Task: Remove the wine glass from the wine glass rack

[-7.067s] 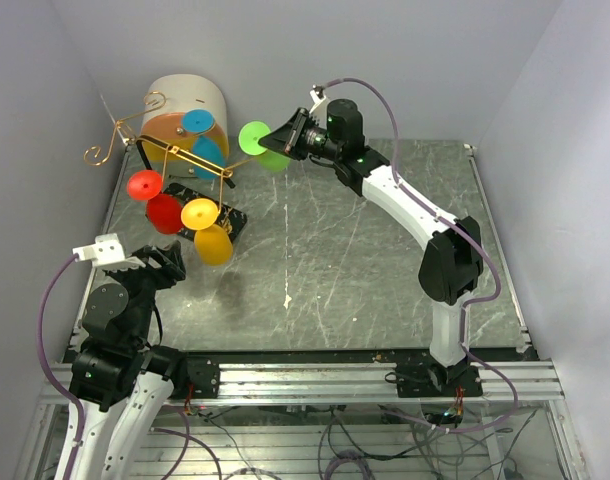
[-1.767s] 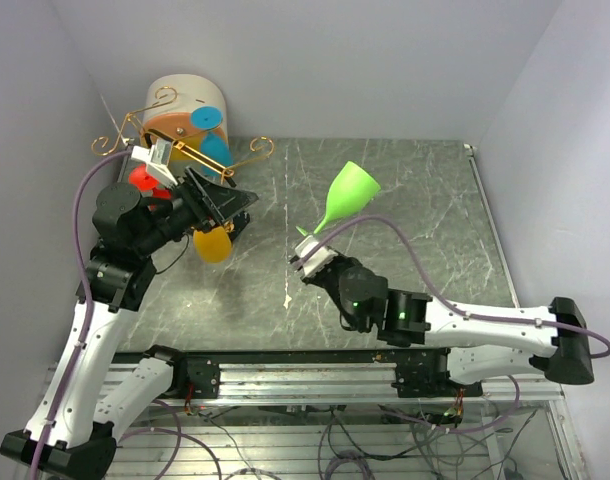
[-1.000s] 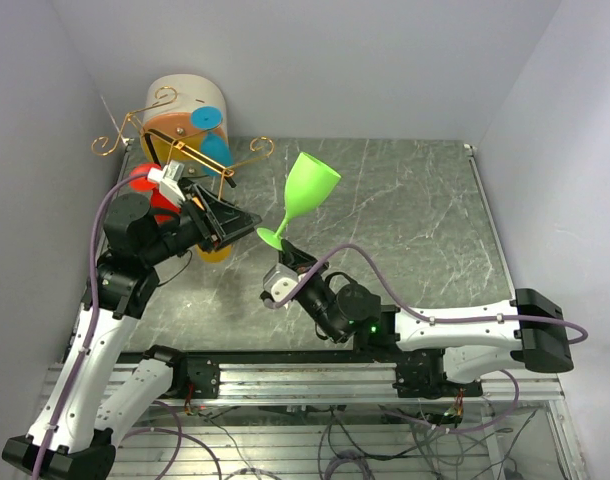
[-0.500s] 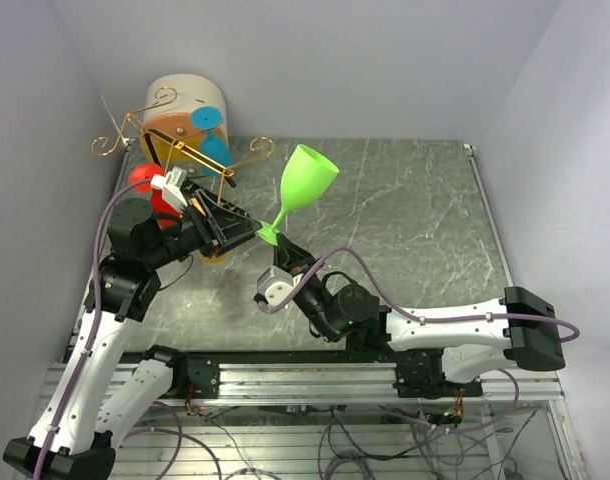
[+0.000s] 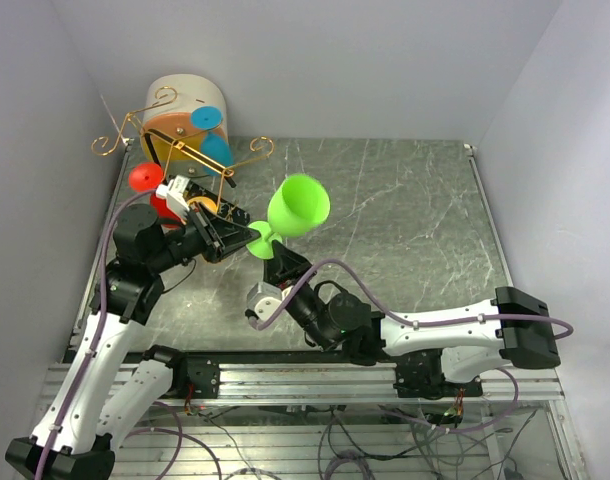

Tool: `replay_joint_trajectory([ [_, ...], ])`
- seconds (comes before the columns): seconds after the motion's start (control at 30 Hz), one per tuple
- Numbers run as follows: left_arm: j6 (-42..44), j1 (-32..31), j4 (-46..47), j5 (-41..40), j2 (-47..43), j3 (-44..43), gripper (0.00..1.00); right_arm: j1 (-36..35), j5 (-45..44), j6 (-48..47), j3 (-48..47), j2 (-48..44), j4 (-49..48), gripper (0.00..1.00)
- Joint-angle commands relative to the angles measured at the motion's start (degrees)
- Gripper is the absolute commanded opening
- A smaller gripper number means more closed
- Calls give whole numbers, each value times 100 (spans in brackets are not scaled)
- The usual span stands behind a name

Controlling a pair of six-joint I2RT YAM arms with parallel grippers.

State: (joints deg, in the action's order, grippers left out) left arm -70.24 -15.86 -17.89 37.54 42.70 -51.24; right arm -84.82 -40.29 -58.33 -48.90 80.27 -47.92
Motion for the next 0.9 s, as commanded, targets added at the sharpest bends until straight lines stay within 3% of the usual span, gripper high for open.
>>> replay_joint_trajectory([
  [0.0, 75, -13, 431, 146, -170, 160, 7, -136, -387, 536, 13, -372, -1, 38],
  [0.07, 39, -12, 507, 28, -255, 249, 7, -229, -739, 791, 109, -636, 364, 46],
  [0.17, -139, -9, 852, -221, -435, 521, 7, -419, -1241, 1504, 237, -1170, 1365, 49],
  [0.37, -158, -9, 1201, -973, -909, 1079, 7, -641, -1743, 4231, -97, -2482, 4994, 51],
  [0.47, 1, -11, 1350, -1227, -1113, 1315, 7, -640, -1906, 5521, -417, -2897, 6278, 49],
  [0.5, 100, -13, 1375, -1253, -1160, 1367, 7, -641, -1908, 5794, -523, -2978, 6568, 47],
  [0.57, 347, -11, 1339, -1253, -1220, 1405, 7, -633, -1895, 6267, -772, -3057, 6994, 33],
  [0.73, 1182, -14, 810, -1307, -1399, 1277, 7, -363, -1960, 6533, -1707, -2632, 7667, 1],
  [0.87, 1477, -8, 376, -1472, -1627, 1188, 7, 805, -1137, 6407, -2437, -2332, 7683, 0],
])
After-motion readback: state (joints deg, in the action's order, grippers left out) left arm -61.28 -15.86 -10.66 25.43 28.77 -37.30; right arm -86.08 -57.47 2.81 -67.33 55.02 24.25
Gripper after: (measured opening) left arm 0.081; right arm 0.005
